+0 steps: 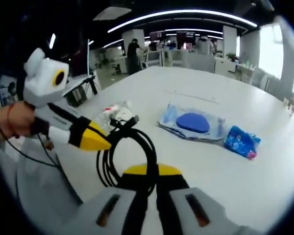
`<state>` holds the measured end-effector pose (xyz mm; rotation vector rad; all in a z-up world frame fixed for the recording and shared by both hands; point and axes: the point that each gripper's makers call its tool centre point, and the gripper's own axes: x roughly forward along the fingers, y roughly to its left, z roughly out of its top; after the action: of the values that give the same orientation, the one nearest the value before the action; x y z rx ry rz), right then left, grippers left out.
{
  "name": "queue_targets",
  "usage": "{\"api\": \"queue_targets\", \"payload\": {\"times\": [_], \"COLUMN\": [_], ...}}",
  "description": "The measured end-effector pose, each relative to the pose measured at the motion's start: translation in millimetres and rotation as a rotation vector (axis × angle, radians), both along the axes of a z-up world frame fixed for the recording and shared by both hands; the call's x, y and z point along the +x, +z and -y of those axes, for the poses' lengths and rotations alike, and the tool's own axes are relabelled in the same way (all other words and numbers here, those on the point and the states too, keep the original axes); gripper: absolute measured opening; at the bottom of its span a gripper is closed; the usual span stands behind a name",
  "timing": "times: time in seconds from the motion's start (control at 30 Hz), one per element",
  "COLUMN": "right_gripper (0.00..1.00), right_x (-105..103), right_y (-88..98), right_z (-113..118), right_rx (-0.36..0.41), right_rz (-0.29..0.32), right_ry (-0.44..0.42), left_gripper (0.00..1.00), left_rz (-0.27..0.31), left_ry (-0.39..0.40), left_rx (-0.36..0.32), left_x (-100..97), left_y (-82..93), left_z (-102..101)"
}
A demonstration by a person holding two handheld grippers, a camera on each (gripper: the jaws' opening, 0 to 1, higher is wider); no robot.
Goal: Arrange the tabletop items into an orderly group along one side of the table until the central work area is clear of visible clutter.
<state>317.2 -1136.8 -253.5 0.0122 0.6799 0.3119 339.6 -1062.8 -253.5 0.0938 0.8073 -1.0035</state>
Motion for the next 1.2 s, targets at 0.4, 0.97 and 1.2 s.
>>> {"api": "queue_targets", "payload": {"times": [0.4, 0.97, 1.2], "right_gripper": [0.0, 0.0, 0.0], "right_x": [-5.6, -11.4, -9.4], "right_y": [33.6, 56.3, 58.8], "right_z": [46.4, 119.5, 147.2], "right_rx": [-0.001, -0.02, -0.029], "right_rz": [0.043, 0.041, 0.031], "right_ry": [-0.068, -0.126, -0.121], "left_gripper": [0.0, 0.0, 0.0], "left_rz": [0.035, 0.03, 0.022], "left_ry": [-0.076, -0.162, -0.174], "left_rx": [-0.044, -0.088, -0.095], "left_x": [0.2, -1.4, -0.2], "left_y": [31.0, 51.0, 51.3], "left_z": [46.9, 125.2, 151.7]}}
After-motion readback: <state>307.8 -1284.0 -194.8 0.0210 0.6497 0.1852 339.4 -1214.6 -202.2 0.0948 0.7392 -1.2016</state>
